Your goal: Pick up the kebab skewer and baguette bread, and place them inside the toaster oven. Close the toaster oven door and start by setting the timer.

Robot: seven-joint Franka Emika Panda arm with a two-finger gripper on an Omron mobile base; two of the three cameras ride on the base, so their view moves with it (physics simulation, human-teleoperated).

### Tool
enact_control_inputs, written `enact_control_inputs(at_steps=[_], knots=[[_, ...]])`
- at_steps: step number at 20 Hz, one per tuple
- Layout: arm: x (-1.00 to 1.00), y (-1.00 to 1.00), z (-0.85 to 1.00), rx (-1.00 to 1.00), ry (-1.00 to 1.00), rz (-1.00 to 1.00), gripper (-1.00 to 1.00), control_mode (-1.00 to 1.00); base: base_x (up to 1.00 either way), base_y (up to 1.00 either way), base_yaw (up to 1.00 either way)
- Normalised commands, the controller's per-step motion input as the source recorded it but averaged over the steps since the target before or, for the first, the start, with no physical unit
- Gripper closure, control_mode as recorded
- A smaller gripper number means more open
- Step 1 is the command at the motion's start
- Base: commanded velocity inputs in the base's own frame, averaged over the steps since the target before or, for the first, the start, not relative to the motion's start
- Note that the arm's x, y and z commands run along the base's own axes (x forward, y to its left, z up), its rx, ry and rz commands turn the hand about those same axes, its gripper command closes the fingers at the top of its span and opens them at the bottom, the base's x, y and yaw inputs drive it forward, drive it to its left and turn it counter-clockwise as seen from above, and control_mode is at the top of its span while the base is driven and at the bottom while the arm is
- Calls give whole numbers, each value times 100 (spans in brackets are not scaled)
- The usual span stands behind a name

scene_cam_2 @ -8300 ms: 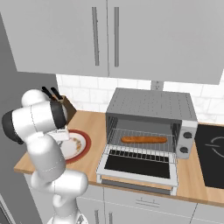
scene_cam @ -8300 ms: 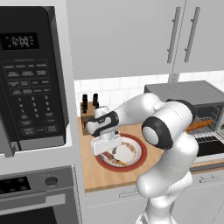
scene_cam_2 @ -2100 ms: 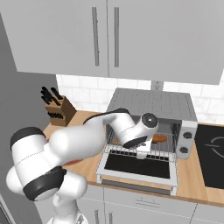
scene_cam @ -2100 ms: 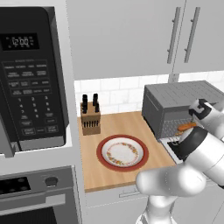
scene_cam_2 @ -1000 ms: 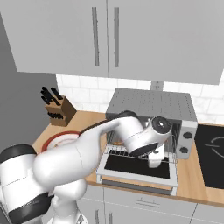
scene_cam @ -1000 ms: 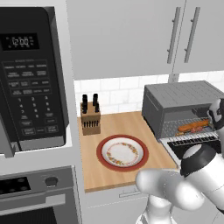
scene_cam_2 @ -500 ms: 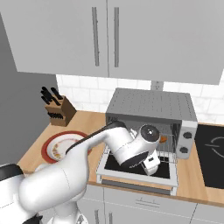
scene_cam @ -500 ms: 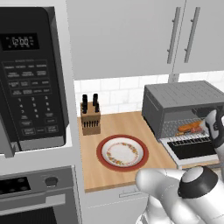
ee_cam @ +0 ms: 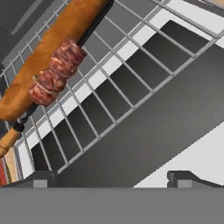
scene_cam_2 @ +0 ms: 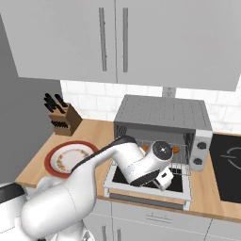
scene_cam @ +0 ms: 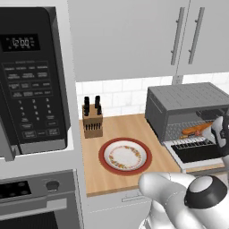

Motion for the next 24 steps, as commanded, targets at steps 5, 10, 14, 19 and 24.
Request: enact_control_inputs(at_steps=[5,10,14,19,24], knots=[[9,-1,0,-7,0,1,-100,-100,0,0,0],[0,-7,0,-11,0,0,-100,-100,0,0,0],[0,-1,-2,-12,0,0,-100,-100,0,0,0],[0,-8,-25,-13,-10,5,-100,-100,0,0,0],[-5,7,-4,-15,-21,14,-100,-100,0,0,0]])
